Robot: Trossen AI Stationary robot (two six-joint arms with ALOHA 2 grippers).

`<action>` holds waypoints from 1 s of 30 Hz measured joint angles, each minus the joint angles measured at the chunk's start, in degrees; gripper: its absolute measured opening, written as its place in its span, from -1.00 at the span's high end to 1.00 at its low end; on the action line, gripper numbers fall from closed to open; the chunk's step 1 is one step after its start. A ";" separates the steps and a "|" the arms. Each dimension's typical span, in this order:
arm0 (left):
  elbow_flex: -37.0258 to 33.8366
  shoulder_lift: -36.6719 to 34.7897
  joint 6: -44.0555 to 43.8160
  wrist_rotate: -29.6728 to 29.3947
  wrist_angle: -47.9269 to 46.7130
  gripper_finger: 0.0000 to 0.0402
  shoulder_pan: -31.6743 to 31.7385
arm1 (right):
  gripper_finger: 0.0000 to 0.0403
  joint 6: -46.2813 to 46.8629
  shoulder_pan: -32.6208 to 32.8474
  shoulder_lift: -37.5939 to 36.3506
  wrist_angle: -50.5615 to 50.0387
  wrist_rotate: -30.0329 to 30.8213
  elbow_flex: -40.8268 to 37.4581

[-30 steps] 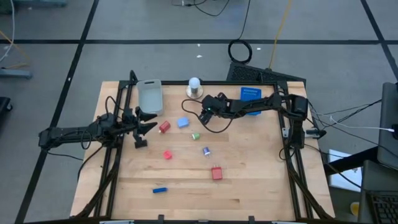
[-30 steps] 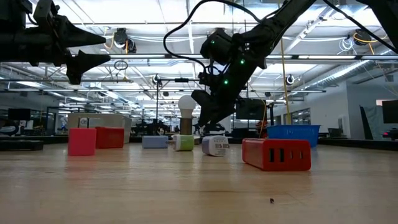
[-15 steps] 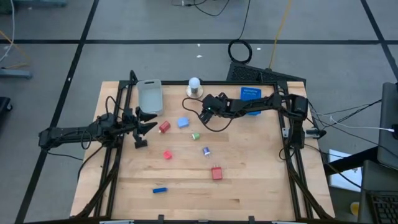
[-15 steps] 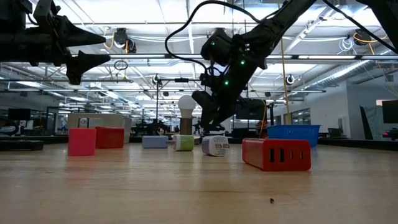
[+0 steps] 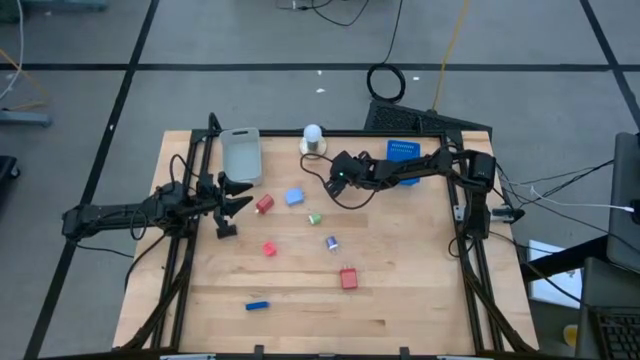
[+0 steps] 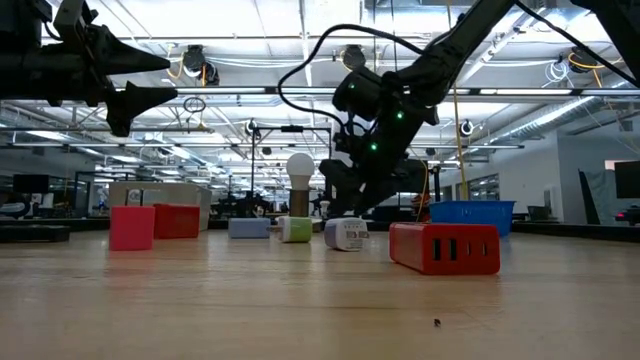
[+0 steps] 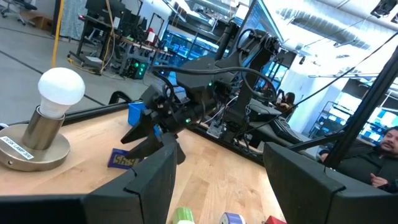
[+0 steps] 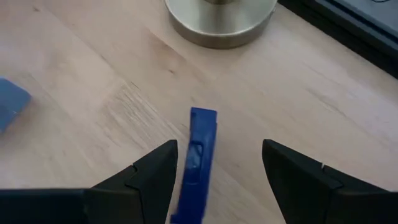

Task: Pick & Place Office items
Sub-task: Put the top blue digital clock into the blue bin

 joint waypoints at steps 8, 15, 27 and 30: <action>0.00 0.01 -0.73 -0.01 0.05 -0.21 0.00 | -0.12 -1.18 1.38 0.00 5.53 -3.44 -1.31; 0.00 0.01 -1.07 -0.02 0.26 -0.21 0.00 | -0.12 -1.43 1.63 3.82 6.46 -3.49 -1.42; 0.00 0.01 -0.87 -0.02 0.74 -0.21 -0.02 | 0.07 -4.80 1.17 7.35 8.61 -3.20 -1.16; 0.00 0.00 -0.85 -0.02 0.75 -0.21 -0.02 | 0.24 -4.95 1.16 7.42 8.61 -3.20 -1.16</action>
